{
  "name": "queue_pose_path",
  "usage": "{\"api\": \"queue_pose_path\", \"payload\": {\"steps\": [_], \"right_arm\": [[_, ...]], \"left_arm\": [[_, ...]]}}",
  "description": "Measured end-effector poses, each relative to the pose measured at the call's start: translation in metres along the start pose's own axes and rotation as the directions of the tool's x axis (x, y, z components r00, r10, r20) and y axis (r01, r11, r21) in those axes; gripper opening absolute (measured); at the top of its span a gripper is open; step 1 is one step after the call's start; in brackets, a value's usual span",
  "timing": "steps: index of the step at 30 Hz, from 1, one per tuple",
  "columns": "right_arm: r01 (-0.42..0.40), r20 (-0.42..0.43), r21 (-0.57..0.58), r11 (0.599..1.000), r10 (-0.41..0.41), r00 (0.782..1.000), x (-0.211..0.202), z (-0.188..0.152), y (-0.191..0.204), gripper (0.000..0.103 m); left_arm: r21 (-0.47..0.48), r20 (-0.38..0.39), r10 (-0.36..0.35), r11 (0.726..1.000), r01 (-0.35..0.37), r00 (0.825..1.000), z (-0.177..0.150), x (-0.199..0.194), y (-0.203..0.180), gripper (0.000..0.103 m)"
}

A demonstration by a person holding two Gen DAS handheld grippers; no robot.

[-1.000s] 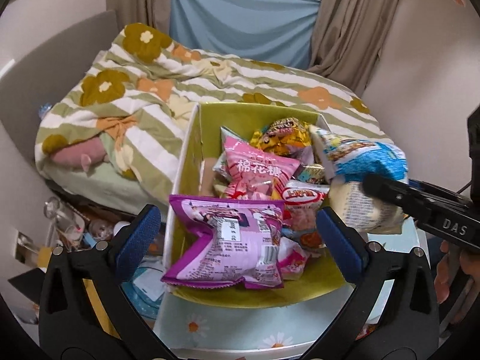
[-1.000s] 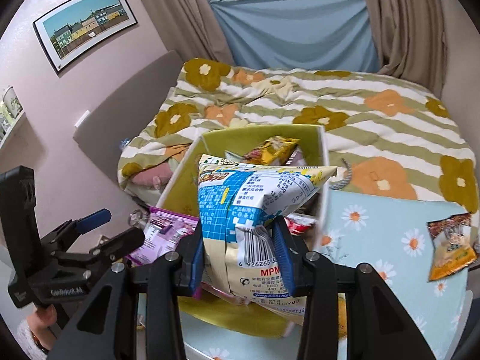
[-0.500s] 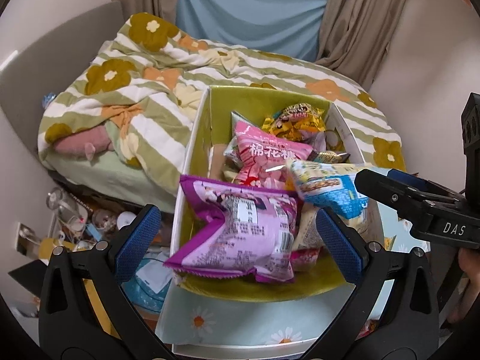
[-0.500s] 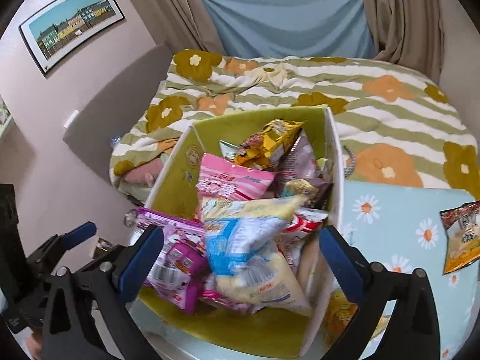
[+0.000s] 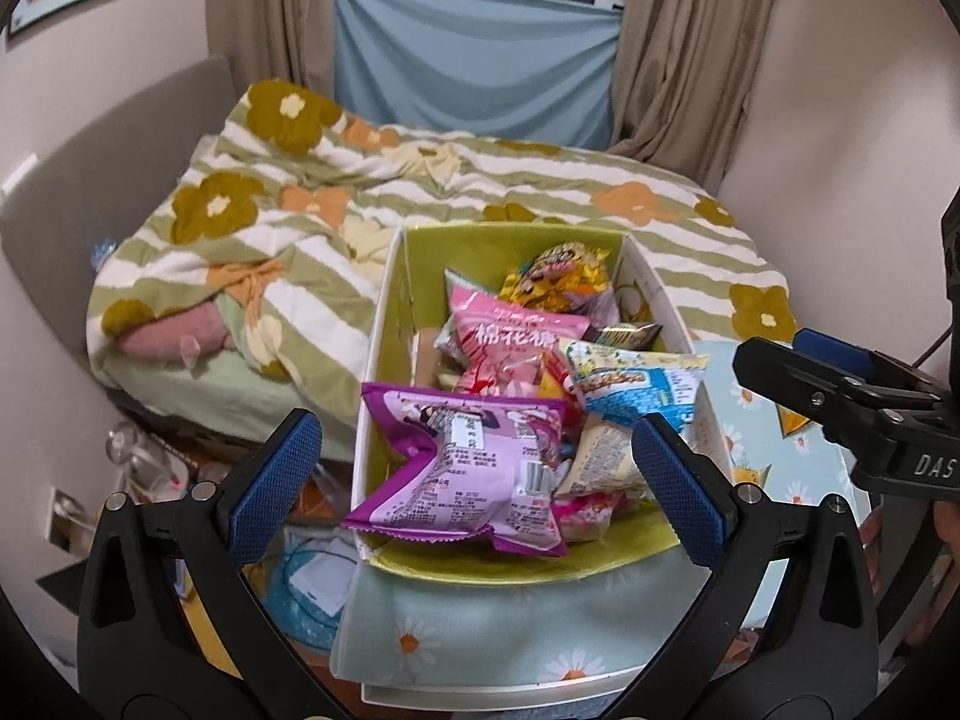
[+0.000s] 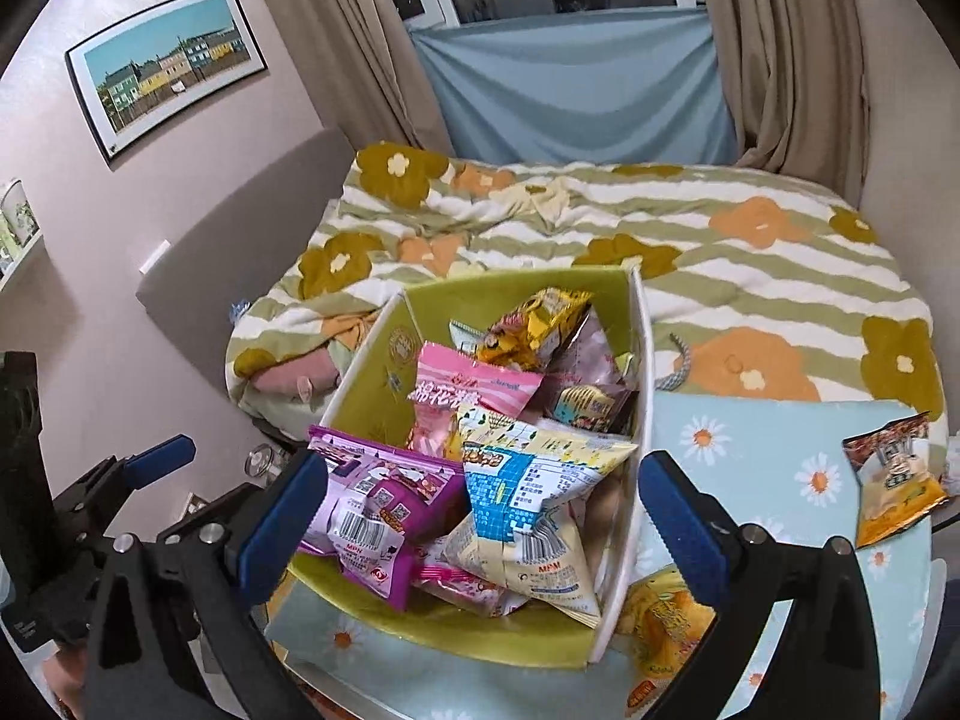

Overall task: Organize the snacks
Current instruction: 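Move both open grippers back from the box to the last snacks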

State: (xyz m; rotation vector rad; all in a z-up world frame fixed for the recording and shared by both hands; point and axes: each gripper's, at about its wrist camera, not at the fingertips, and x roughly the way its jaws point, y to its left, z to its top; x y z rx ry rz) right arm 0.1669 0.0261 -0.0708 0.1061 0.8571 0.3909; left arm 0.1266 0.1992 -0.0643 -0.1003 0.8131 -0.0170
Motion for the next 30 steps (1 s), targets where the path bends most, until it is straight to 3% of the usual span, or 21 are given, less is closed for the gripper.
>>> {"api": "queue_pose_path", "payload": {"steps": [14, 21, 25, 30], "right_arm": [[0.076, 0.119, 0.031, 0.997, -0.079, 0.990, -0.073, -0.009, -0.033, 0.103], [0.145, 0.170, 0.039, 0.989, -0.150, 0.974, -0.111, -0.012, -0.090, 0.103], [0.170, 0.155, 0.043, 0.984, -0.175, 0.972, -0.127, -0.012, -0.133, 0.103], [0.174, 0.114, 0.061, 0.983, -0.180, 0.977, -0.133, -0.014, -0.202, 0.103]], "left_arm": [[0.072, 0.049, -0.056, 0.996, 0.052, 0.997, 0.008, -0.019, -0.053, 0.103], [0.088, 0.039, -0.100, 0.991, 0.097, 0.994, 0.008, -0.010, -0.119, 0.103], [0.100, 0.026, -0.108, 0.989, 0.105, 0.994, 0.000, 0.003, -0.174, 0.103], [0.122, 0.013, -0.046, 0.992, 0.044, 0.999, -0.017, 0.022, -0.229, 0.103]]}}
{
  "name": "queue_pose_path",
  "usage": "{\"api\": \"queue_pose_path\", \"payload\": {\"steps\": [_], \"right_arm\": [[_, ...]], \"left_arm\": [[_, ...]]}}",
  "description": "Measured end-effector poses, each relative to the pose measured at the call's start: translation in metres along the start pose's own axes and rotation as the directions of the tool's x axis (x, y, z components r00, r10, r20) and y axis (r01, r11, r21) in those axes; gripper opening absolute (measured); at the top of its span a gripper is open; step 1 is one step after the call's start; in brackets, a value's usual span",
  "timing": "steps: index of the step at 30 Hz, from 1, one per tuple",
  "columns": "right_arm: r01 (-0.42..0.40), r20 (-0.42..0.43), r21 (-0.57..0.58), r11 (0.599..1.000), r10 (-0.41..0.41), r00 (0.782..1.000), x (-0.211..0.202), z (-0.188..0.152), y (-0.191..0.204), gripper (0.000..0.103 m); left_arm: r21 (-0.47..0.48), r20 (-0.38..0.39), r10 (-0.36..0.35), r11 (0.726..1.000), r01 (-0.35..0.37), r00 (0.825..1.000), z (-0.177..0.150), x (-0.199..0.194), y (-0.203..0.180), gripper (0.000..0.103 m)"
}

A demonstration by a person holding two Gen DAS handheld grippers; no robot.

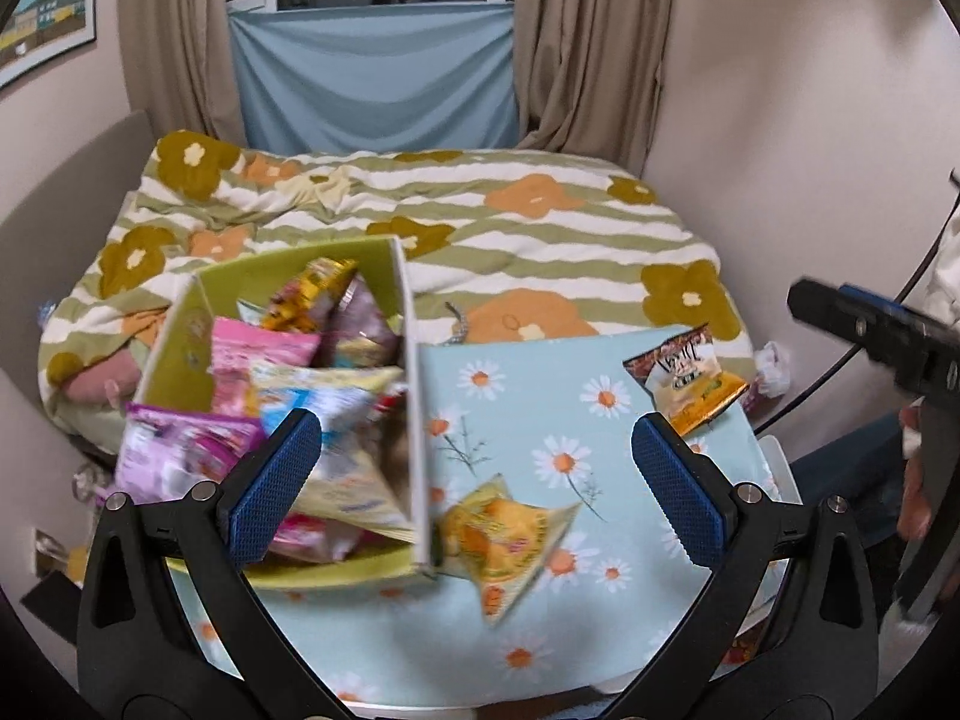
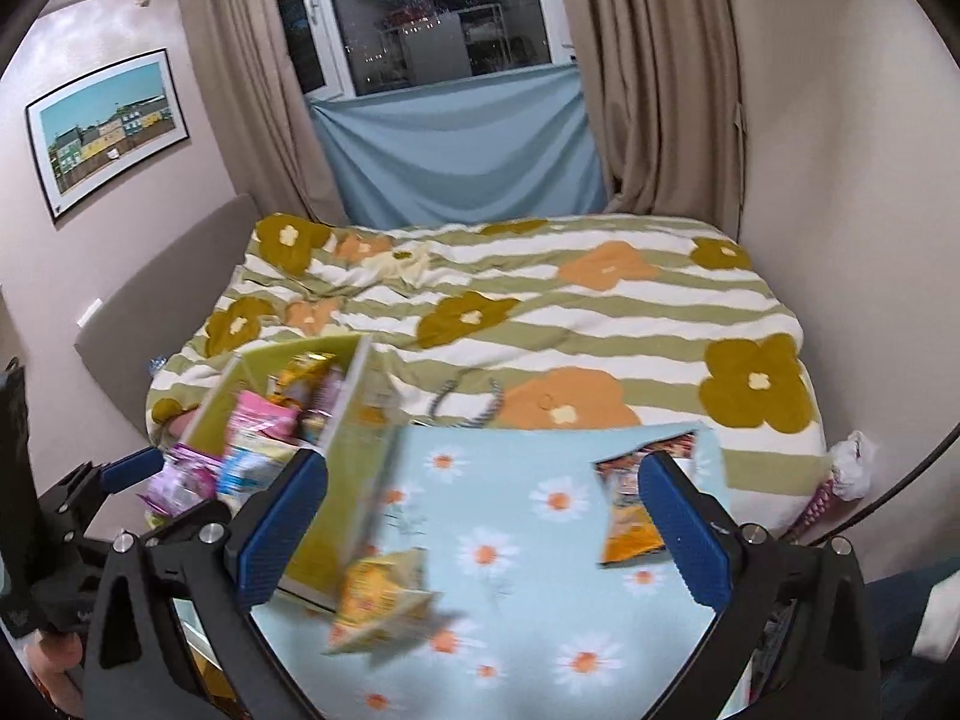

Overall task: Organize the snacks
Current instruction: 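Move both open grippers back from the box to the last snacks, then grasp the yellow corn puffs bag with the left gripper while the right grasps the orange-white chip bag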

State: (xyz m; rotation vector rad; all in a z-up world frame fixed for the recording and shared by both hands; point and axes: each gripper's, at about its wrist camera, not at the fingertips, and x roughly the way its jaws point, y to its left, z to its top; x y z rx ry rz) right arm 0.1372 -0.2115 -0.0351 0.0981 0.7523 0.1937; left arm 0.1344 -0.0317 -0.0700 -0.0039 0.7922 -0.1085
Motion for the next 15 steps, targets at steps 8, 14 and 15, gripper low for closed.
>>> {"api": "queue_pose_path", "payload": {"steps": [8, 14, 15], "right_arm": [[-0.022, -0.123, 0.000, 1.000, 0.022, 0.992, 0.047, -0.012, -0.092, 0.103], [-0.050, -0.232, -0.008, 0.999, 0.047, 0.972, 0.098, -0.028, -0.131, 0.103], [-0.051, -0.246, -0.005, 0.999, 0.048, 0.968, 0.106, -0.032, -0.136, 0.103]], "left_arm": [[-0.014, -0.062, 0.145, 0.989, -0.146, 0.988, -0.036, 0.042, -0.048, 0.103], [0.070, -0.194, 0.258, 0.966, -0.249, 0.947, -0.072, 0.093, -0.062, 0.103], [0.097, -0.209, 0.280, 0.959, -0.265, 0.937, -0.076, 0.101, -0.063, 0.103]]}}
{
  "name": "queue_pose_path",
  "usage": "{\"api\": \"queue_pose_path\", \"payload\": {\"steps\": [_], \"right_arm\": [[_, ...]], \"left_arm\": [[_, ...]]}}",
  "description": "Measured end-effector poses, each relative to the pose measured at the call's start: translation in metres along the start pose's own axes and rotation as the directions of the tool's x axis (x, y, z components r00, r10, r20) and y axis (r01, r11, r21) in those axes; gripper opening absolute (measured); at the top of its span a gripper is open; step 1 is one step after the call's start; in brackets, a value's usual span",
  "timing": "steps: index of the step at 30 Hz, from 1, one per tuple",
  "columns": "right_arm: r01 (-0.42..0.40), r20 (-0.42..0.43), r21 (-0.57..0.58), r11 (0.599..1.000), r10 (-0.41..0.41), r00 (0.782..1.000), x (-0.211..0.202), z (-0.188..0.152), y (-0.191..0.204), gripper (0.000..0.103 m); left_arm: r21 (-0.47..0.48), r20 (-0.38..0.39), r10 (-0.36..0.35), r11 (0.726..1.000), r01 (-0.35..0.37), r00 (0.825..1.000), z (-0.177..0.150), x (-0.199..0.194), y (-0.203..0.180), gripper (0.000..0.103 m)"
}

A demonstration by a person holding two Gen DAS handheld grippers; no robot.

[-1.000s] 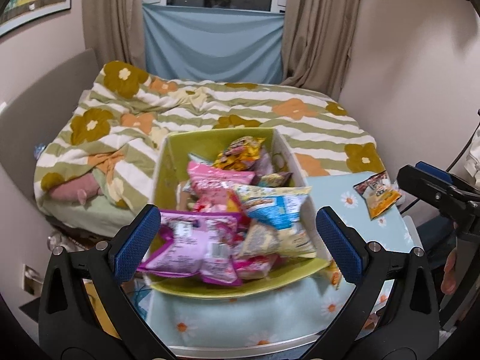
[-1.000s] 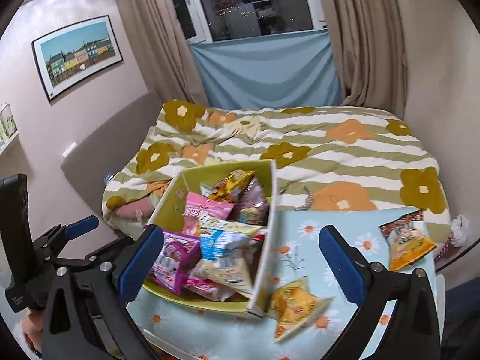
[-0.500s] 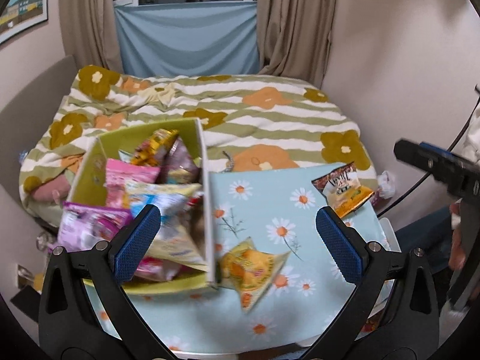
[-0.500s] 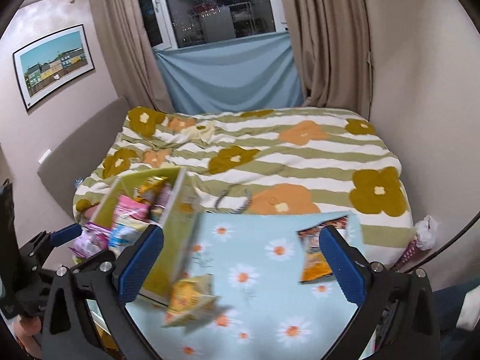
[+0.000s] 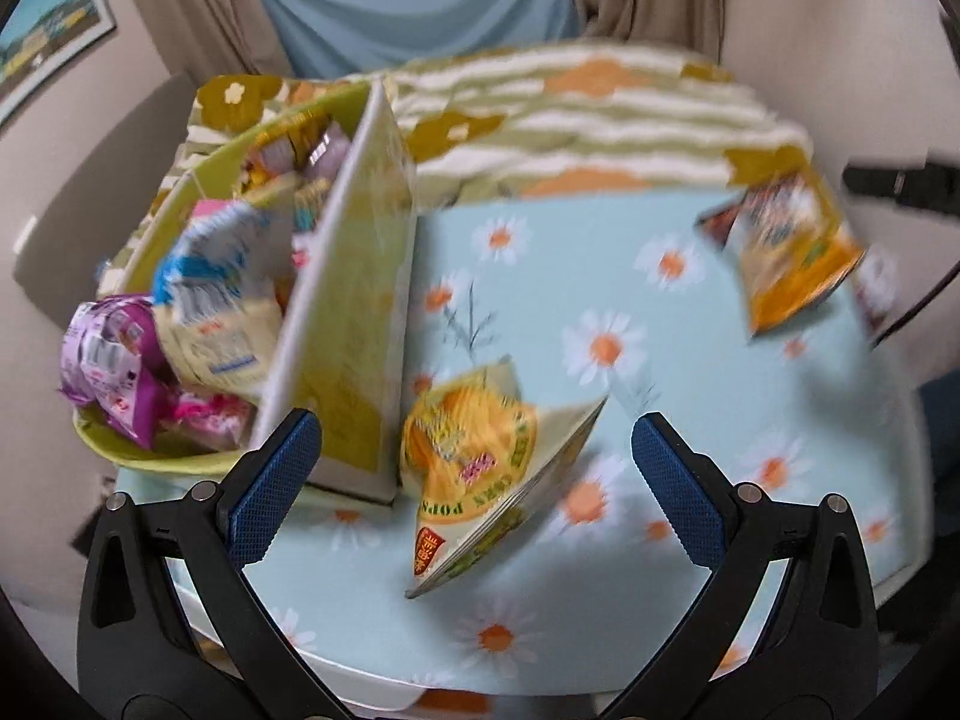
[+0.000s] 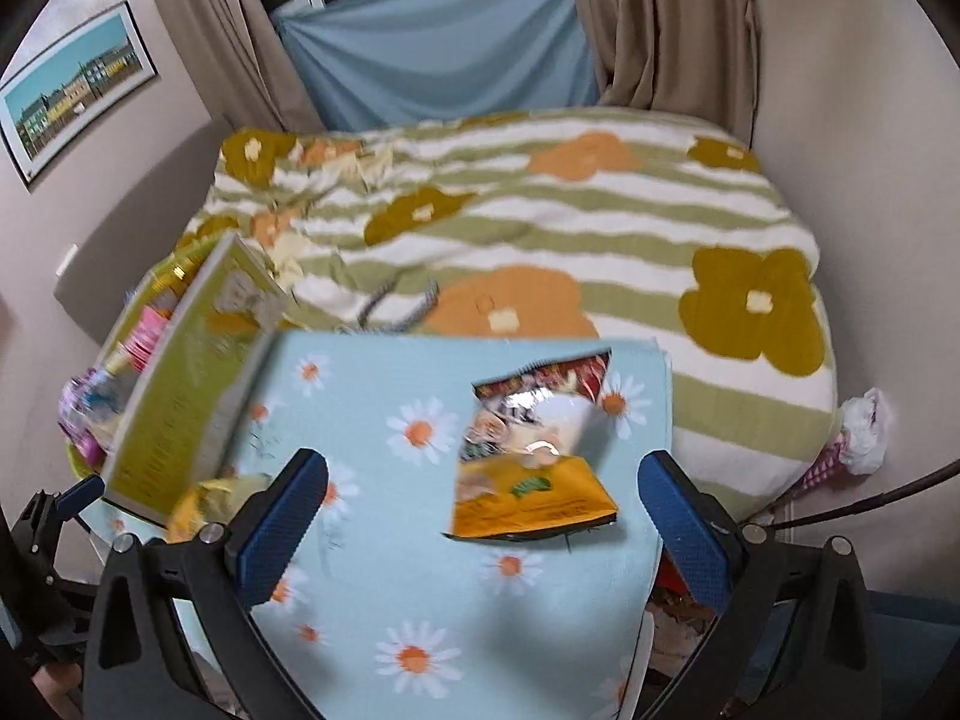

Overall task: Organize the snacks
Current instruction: 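Grasp the yellow corn puffs bag with the left gripper while the right grasps the orange-white chip bag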

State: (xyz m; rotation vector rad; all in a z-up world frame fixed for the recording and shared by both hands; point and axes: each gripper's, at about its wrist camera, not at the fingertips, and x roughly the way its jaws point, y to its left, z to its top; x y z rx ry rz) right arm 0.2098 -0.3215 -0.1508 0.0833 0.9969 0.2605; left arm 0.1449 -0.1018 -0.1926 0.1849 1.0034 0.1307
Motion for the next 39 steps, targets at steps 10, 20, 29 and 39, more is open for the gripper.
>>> {"api": "queue_pose_path", "payload": {"steps": [10, 20, 29, 39], "right_arm": [[-0.052, -0.065, 0.027, 0.998, 0.054, 0.996, 0.058, -0.013, -0.017, 0.103], [-0.041, -0.086, 0.018, 0.999, 0.042, 0.995, 0.083, -0.009, -0.018, 0.103], [0.001, -0.092, 0.004, 1.000, -0.001, 0.996, 0.093, -0.008, -0.021, 0.103], [-0.017, -0.114, 0.000, 1.000, 0.016, 0.993, 0.109, -0.005, -0.020, 0.087]], "left_arm": [[0.168, -0.078, 0.158, 0.975, -0.143, 0.984, -0.004, 0.057, -0.024, 0.100], [0.212, -0.118, 0.202, 0.962, -0.174, 0.972, -0.005, 0.079, -0.036, 0.078], [0.143, -0.136, 0.141, 0.982, -0.122, 0.981, -0.001, 0.075, -0.030, 0.060], [0.106, -0.130, 0.108, 0.990, -0.094, 0.986, 0.005, 0.069, -0.037, 0.059]]}}
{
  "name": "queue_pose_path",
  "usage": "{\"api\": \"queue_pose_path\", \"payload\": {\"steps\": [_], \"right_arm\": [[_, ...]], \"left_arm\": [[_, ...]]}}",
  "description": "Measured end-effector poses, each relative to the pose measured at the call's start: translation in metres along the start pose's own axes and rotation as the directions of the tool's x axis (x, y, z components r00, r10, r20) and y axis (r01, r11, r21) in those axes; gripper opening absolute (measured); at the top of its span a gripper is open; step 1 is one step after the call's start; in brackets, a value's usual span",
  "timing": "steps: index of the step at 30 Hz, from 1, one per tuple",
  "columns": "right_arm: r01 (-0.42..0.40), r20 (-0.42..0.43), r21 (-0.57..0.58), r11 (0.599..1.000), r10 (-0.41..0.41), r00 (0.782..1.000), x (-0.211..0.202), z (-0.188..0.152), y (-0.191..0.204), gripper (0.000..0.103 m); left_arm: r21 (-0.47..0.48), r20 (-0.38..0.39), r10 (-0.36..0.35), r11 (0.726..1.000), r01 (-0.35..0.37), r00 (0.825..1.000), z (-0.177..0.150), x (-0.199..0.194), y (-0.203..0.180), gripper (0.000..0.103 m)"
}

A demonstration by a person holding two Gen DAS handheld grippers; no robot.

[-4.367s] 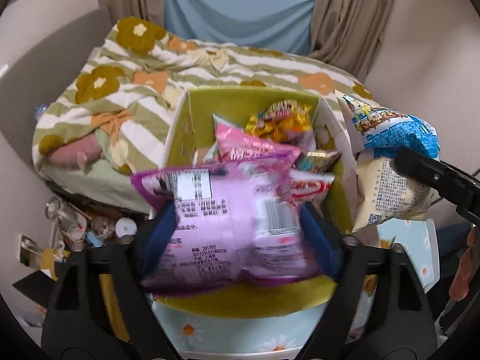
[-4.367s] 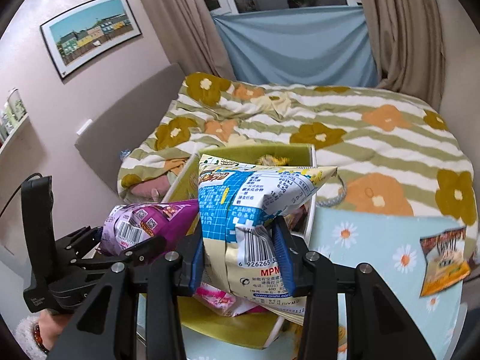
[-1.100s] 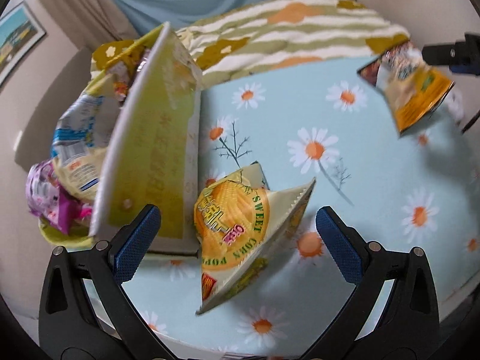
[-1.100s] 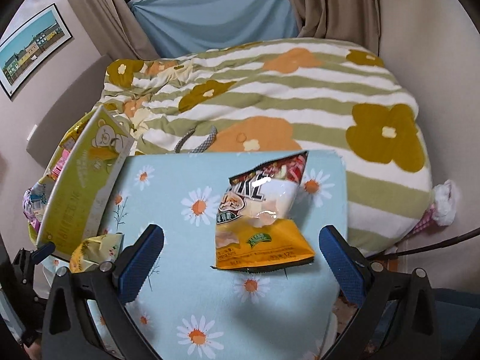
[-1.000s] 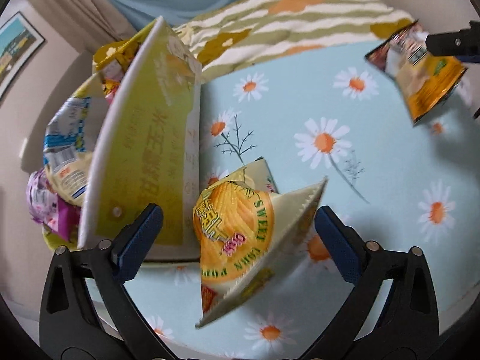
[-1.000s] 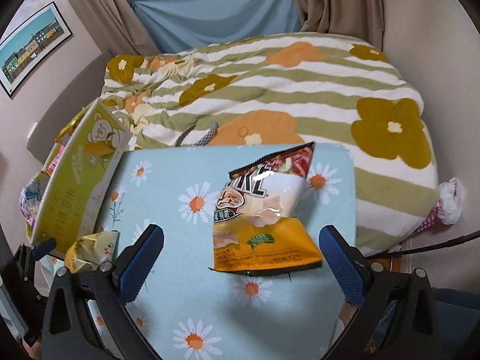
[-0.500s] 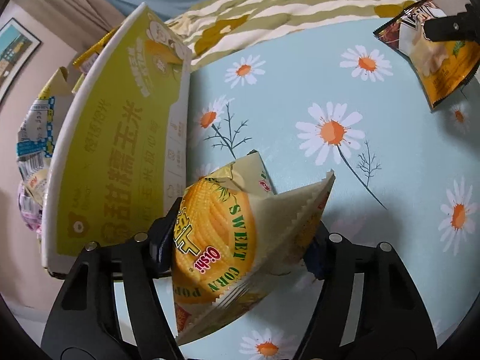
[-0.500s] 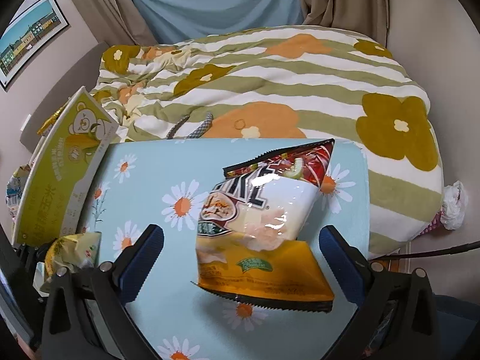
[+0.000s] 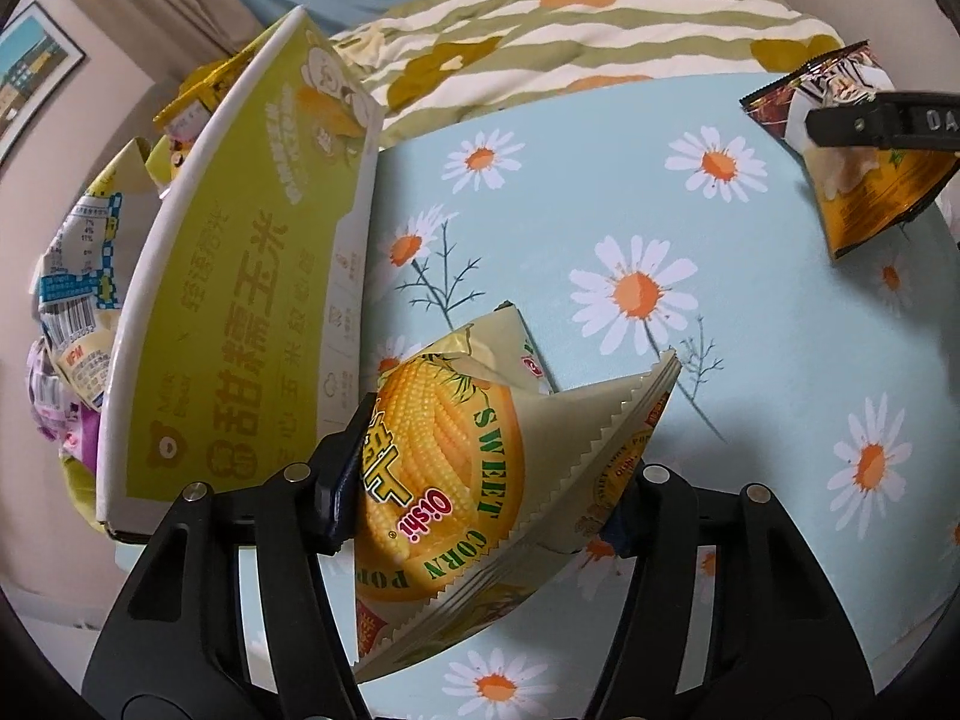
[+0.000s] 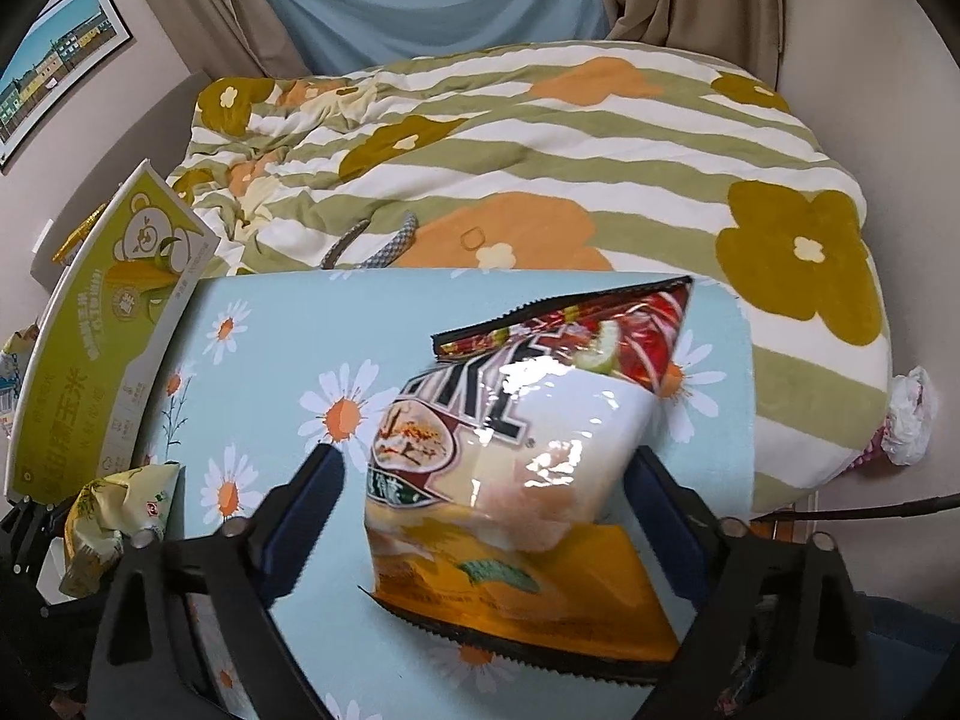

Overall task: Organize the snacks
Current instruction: 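Grasp the yellow corn puffs bag with the left gripper while the right grasps the orange-white chip bag, then carry both bags into the box and open both grippers to release them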

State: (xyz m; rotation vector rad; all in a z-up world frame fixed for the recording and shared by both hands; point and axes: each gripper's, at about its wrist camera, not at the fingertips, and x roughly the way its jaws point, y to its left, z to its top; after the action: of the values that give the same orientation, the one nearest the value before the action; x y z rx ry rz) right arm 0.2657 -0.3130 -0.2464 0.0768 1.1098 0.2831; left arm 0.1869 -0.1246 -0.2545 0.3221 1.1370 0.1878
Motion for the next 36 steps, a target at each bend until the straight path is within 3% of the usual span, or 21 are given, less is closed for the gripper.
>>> {"api": "queue_pose_path", "payload": {"steps": [5, 6, 7, 14, 23, 30, 36], "right_arm": [[-0.031, -0.019, 0.002, 1.000, 0.031, 0.999, 0.005, 0.000, -0.001, 0.066], [-0.030, -0.018, -0.001, 1.000, 0.030, 0.999, 0.003, 0.000, -0.001, 0.057], [-0.027, -0.020, -0.012, 1.000, 0.027, 0.999, 0.002, 0.000, 0.001, 0.056], [-0.042, 0.007, -0.013, 0.999, 0.043, 0.999, -0.019, 0.002, 0.000, 0.055], [-0.106, 0.093, -0.059, 0.993, 0.112, 0.989, -0.079, 0.017, 0.032, 0.055], [-0.171, 0.164, -0.148, 0.974, 0.195, 0.967, -0.119, 0.044, 0.089, 0.055], [-0.206, 0.227, -0.216, 0.954, 0.254, 0.940, -0.141, 0.067, 0.161, 0.055]], "left_arm": [[-0.005, 0.015, -0.005, 1.000, 0.005, 1.000, 0.004, -0.005, -0.002, 0.059], [-0.005, 0.019, -0.005, 1.000, 0.005, 1.000, 0.005, -0.007, -0.002, 0.059], [-0.006, 0.026, -0.006, 1.000, 0.006, 1.000, 0.006, -0.009, -0.002, 0.059], [-0.036, 0.067, -0.028, 0.999, 0.030, 0.997, 0.018, -0.036, 0.001, 0.059], [-0.121, 0.222, -0.031, 0.991, 0.059, 0.975, 0.048, -0.110, 0.034, 0.059], [-0.176, 0.343, -0.006, 0.982, 0.070, 0.939, 0.068, -0.157, 0.101, 0.059], [-0.213, 0.375, 0.014, 0.975, 0.071, 0.927, 0.074, -0.155, 0.179, 0.059]]}}
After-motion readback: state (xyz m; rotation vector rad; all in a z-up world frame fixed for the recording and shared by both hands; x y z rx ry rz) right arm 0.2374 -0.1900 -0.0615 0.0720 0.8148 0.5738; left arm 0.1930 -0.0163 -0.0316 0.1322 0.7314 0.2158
